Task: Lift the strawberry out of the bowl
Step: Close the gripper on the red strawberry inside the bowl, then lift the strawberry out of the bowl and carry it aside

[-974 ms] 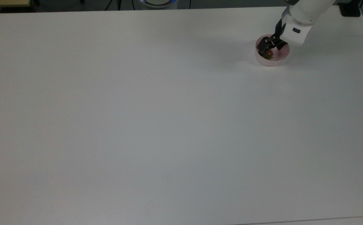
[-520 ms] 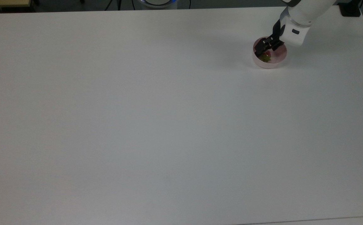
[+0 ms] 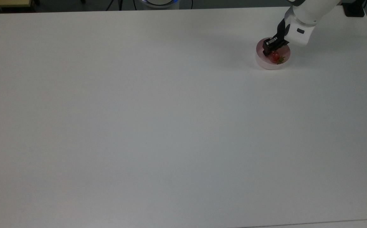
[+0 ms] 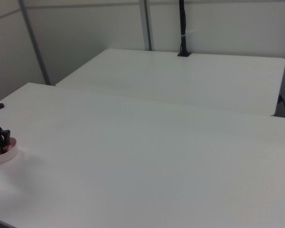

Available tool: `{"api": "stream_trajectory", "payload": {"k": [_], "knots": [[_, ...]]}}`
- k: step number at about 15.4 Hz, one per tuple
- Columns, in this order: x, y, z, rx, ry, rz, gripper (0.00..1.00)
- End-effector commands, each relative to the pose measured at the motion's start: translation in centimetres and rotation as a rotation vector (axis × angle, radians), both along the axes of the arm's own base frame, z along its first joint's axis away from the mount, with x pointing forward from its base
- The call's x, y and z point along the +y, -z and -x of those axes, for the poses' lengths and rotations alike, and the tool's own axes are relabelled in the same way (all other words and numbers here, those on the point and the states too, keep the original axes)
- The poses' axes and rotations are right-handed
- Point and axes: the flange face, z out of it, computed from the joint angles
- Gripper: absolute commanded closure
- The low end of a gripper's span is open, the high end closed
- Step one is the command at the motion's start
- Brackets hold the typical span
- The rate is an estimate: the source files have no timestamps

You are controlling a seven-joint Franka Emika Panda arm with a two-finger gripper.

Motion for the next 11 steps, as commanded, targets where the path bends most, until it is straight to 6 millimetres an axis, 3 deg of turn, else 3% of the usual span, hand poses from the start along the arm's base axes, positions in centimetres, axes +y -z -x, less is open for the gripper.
{"api": "stream_trajectory", "payload": {"k": [1,6,11], "knots": [[-0.2,0.3,-0.1,-0.014,0.006,0.000,0.75],[-0.5,-0.8,-0.7,-0.026,0.015,-0.011,0.75],[-0.7,-4.0,-1.1,-0.051,0.012,-0.045,0.81]]}}
